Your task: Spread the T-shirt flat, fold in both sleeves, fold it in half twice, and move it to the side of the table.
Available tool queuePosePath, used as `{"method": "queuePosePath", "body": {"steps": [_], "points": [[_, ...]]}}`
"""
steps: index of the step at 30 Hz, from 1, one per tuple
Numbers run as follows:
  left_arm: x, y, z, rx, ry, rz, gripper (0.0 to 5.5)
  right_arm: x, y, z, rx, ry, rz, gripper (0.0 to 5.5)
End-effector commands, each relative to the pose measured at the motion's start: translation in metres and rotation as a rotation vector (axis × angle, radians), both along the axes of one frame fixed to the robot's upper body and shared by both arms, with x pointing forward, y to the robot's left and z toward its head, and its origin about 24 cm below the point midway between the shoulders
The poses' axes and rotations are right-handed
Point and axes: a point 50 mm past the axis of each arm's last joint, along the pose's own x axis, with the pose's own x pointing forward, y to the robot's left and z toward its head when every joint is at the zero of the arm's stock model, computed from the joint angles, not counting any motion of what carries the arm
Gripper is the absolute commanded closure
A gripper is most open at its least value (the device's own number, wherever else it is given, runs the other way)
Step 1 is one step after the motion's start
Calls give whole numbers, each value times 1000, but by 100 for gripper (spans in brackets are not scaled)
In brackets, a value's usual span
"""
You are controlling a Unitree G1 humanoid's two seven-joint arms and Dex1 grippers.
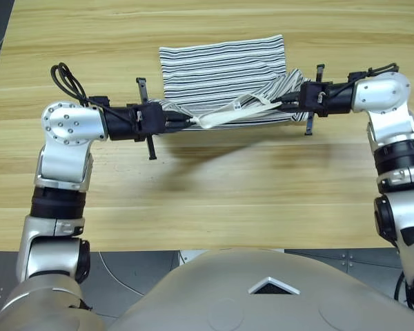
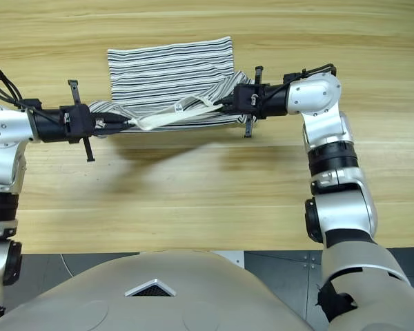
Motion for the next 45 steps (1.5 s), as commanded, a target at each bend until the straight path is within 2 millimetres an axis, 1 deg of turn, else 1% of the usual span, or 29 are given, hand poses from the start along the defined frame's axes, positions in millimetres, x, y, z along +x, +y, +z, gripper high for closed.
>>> {"method": "queuePosePath", "body": {"steps": [1,3,6,8,10,13,16,17,19,21,25,28,31,33,34,35,37,39,41,42,43,44,45], "points": [[-46,-5,31,108,24,-201,540,-57,-9,32,-96,86,183,540],[-55,-6,33,130,25,-229,540,-72,-7,36,-106,139,225,540],[-64,-6,39,137,27,-255,540,-95,-4,33,-135,238,290,540],[-70,-6,42,136,30,-274,540,-106,-1,30,-142,292,309,540],[-75,-5,42,144,46,-285,540,-116,2,30,-142,330,333,540],[-81,-1,29,179,85,-278,540,-124,5,23,-142,386,340,540],[-87,-1,14,202,134,-271,540,-124,7,11,-159,396,312,540],[-88,0,9,212,151,-270,540,-122,8,8,-157,392,290,512],[-90,1,3,223,185,-270,496,-120,8,3,-173,403,263,471],[-92,1,2,214,216,-280,473,-119,8,3,-181,410,265,445],[-98,0,5,190,242,-322,410,-120,6,5,-196,437,284,373],[-105,-1,13,139,273,-364,369,-122,2,10,-198,485,320,326],[-110,-4,24,70,299,-407,318,-122,3,20,-143,524,358,269],[-111,-5,32,18,314,-427,284,-117,6,29,-69,524,367,230],[-110,-5,35,1,311,-425,271,-112,9,31,-31,509,355,226],[-102,-4,35,-4,272,-389,265,-104,11,32,4,472,327,226],[-74,-1,31,-7,207,-244,265,-86,14,31,72,416,264,226],[-24,0,24,-62,115,10,265,-52,21,28,164,281,86,226],[17,-1,14,-90,60,194,265,-22,27,21,196,181,-74,226],[33,0,5,-77,40,262,265,-13,29,16,195,161,-122,226],[49,2,-11,-51,55,341,265,-6,31,9,185,148,-152,226],[61,2,-26,-30,70,395,265,-1,33,3,172,137,-169,226],[67,0,-42,-10,99,424,265,2,36,-4,163,139,-180,226]]}}
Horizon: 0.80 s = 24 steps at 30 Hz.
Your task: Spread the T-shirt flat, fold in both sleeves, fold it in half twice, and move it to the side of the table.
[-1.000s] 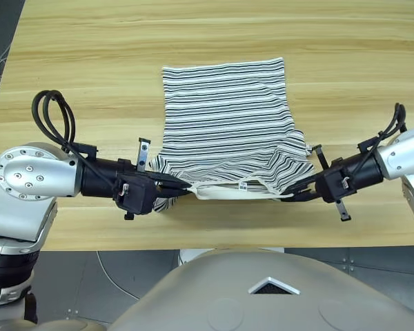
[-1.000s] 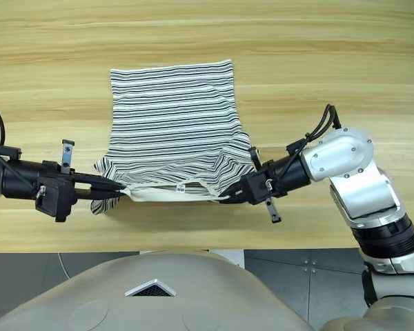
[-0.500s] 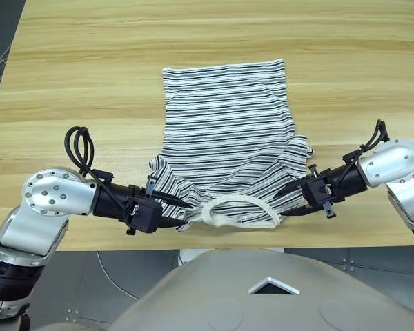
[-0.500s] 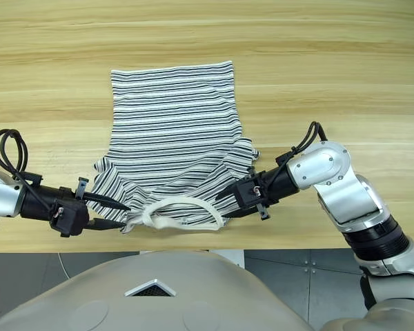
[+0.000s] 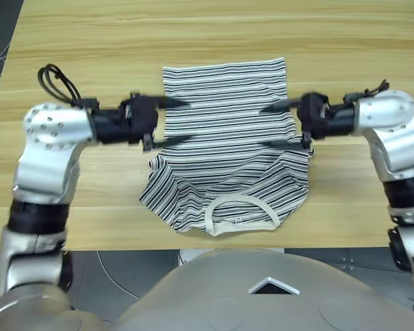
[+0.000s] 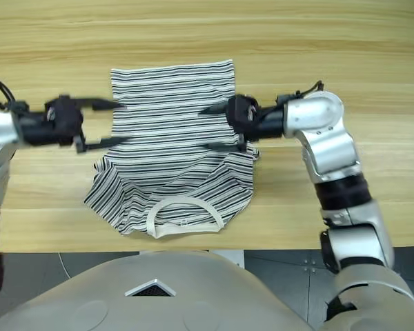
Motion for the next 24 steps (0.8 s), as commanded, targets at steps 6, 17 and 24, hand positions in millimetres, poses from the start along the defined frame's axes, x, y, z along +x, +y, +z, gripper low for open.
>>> {"method": "queuePosePath", "body": {"steps": [6,17,24], "points": [[37,-14,-118,197,231,202,265,31,19,-52,-177,-53,-68,226],[34,22,-138,367,250,349,265,43,38,-76,-267,-59,-66,226],[32,24,-139,359,251,348,265,43,12,-45,-71,-79,-72,226]]}}
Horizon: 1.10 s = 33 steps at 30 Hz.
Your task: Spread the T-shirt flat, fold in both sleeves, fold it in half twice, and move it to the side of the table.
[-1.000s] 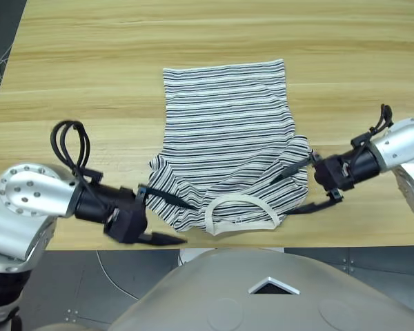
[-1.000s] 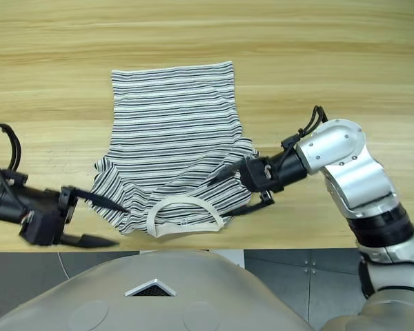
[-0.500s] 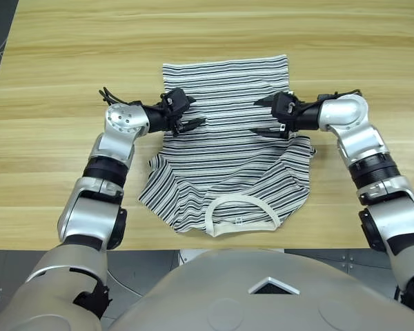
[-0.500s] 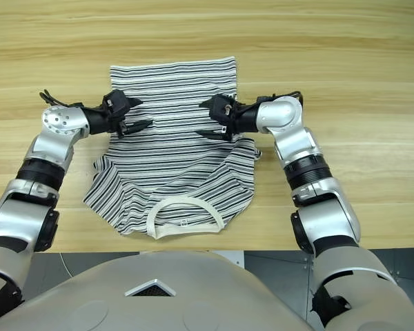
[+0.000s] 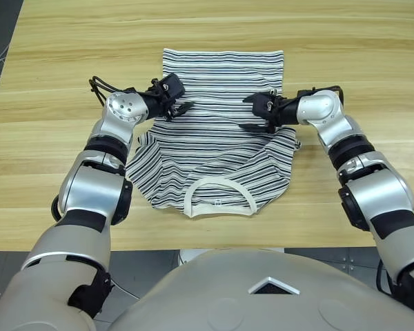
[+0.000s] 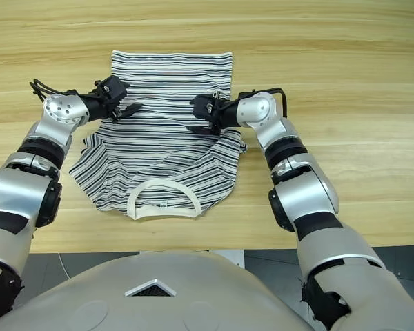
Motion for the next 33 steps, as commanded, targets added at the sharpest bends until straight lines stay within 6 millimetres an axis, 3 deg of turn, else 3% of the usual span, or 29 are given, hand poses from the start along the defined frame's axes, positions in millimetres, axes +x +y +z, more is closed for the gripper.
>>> {"method": "queuePosePath", "body": {"steps": [1,8,14,21,29,33], "points": [[-32,24,-38,115,188,36,265,-2,-25,24,101,-33,-7,226],[-29,23,-35,102,177,48,265,-20,-53,38,122,-34,-42,226],[-28,26,-34,101,169,59,265,-48,-65,16,63,62,-47,226],[-27,30,-31,94,166,80,265,-59,-76,4,52,118,-101,226],[-26,34,-29,89,158,98,265,-70,-116,-18,-148,167,-149,226],[-26,36,-27,86,154,111,265,-74,-115,-21,-184,160,-115,226]]}}
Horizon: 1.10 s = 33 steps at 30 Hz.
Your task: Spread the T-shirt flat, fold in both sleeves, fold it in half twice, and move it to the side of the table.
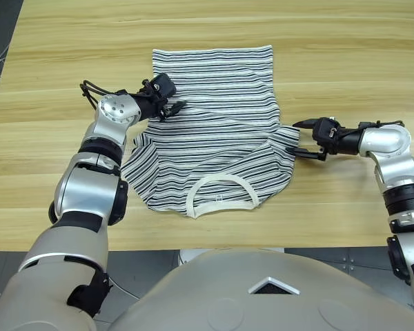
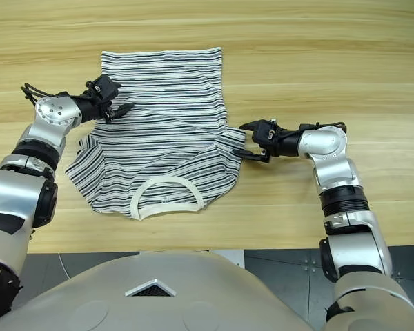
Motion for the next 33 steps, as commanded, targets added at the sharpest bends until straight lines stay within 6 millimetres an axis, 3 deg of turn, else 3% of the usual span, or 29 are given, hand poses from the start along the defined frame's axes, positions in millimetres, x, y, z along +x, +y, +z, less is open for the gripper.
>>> {"method": "queuePosePath", "body": {"steps": [1,5,10,12,20,26,33], "points": [[-23,20,-28,86,154,48,265,-14,-10,-13,-119,53,35,226],[-23,21,-27,85,148,64,265,-30,-15,-12,-139,86,89,226],[-23,23,-27,89,145,83,265,-67,-13,-1,-54,227,225,226],[-22,23,-27,90,144,85,265,-70,-13,4,-48,221,220,226],[-22,24,-26,76,139,88,265,-47,-9,16,-14,83,108,226],[-21,23,-24,69,135,65,265,-19,-20,44,-29,-48,46,226],[-13,23,-10,10,83,65,265,-6,-29,71,36,-61,83,226]]}}
